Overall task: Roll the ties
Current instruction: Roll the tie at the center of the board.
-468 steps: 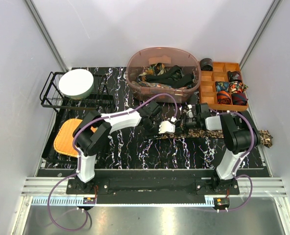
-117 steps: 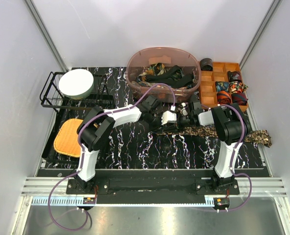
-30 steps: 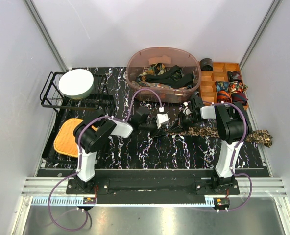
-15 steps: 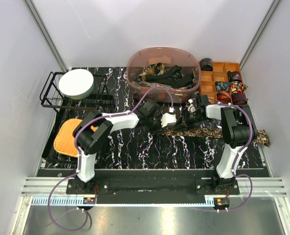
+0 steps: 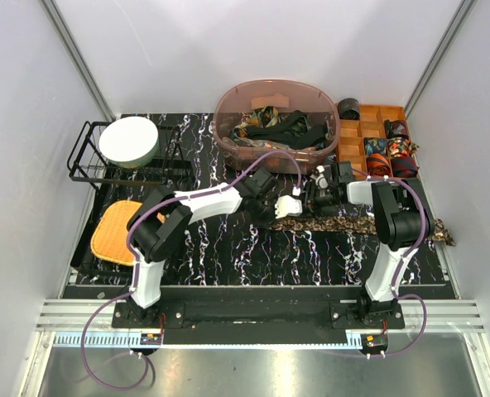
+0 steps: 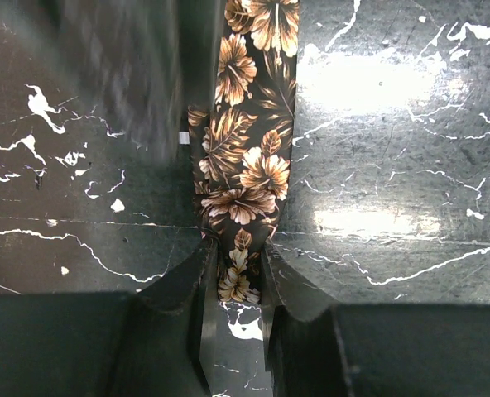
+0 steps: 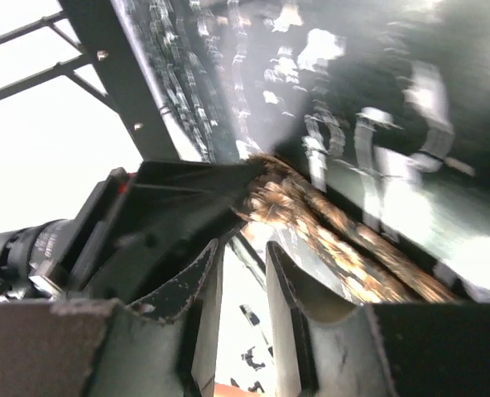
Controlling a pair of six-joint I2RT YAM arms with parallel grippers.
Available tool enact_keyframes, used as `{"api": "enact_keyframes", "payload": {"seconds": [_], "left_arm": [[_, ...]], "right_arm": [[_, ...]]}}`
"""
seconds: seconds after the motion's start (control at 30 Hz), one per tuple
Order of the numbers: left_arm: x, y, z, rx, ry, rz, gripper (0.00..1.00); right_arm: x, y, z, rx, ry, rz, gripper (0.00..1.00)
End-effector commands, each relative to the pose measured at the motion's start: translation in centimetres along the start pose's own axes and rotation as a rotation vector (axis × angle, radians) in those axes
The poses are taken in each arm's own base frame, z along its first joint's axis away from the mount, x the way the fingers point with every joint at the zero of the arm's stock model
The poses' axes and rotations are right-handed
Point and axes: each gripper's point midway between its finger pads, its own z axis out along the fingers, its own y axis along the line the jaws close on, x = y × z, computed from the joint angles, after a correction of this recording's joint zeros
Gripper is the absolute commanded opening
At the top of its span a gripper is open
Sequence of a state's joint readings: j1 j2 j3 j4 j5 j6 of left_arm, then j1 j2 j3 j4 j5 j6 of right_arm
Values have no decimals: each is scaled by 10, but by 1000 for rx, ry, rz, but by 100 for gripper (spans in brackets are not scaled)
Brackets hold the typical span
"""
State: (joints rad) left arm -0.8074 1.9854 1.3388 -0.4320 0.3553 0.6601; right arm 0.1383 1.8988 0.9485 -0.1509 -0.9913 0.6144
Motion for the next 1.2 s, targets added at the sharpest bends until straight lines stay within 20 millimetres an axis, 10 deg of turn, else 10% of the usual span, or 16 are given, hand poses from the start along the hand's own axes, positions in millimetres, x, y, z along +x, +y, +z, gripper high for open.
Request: {"api": "enact_keyframes", "payload": {"seconds": [0.0,1.17], "left_arm": [[40,-20,7,70,152,-40,7],[42,-21,14,91,169,-54,7]], "right_arm": [[5,21,23,-94,28,-39,33],[29,24,47,-97,83,-76,35]]}}
